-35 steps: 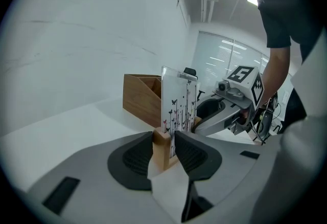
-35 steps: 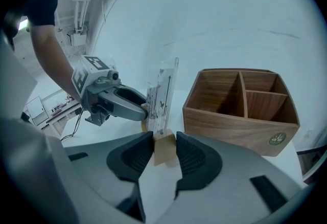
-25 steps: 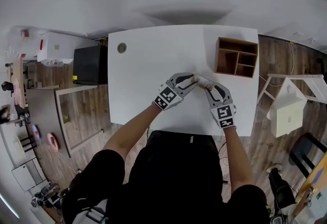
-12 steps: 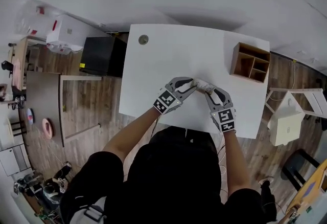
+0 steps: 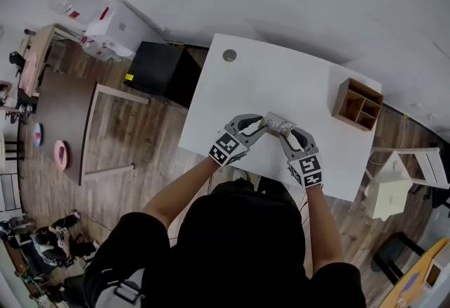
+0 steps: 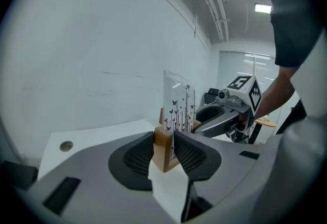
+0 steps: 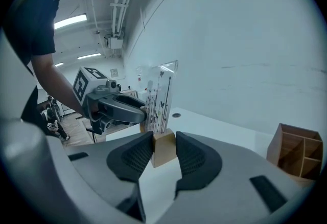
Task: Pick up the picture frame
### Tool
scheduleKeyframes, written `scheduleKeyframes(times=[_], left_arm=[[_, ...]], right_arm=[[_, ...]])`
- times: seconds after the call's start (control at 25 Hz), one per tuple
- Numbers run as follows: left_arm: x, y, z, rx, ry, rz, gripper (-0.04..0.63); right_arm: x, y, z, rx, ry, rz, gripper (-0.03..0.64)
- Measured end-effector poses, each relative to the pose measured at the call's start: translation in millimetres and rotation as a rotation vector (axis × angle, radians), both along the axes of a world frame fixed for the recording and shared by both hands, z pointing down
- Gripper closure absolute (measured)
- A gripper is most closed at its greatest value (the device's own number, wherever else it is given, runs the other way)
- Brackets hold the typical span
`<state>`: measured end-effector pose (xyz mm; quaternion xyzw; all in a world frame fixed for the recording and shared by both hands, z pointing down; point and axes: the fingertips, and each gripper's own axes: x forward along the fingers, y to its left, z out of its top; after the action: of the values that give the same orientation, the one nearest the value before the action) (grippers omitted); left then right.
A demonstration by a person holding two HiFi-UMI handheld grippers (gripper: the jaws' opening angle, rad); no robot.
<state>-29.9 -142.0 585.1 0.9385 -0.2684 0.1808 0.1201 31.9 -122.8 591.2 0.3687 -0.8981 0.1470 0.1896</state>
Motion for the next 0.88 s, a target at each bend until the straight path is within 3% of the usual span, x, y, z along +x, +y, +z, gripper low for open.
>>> scheduleKeyframes(times=[0.24, 0.64, 0.88], left_arm=[[-35.2, 17.9, -23.8, 0.056, -0.013, -0.044, 0.468], [-68.6, 43.3, -43.8, 0.012, 0.064, -0.142, 0.468], [-72.6, 49.0, -53.6, 0.011, 0.096, -0.136, 0.468]], right_arm=[[-33.9, 13.7, -21.3, 0.025, 0.002, -0.056, 0.471], [-62.3, 32.5, -51.2, 0.030, -0.023, -0.097, 0.471], [-66.8, 38.6, -58.8, 0.037, -0.016, -0.089, 0.471]])
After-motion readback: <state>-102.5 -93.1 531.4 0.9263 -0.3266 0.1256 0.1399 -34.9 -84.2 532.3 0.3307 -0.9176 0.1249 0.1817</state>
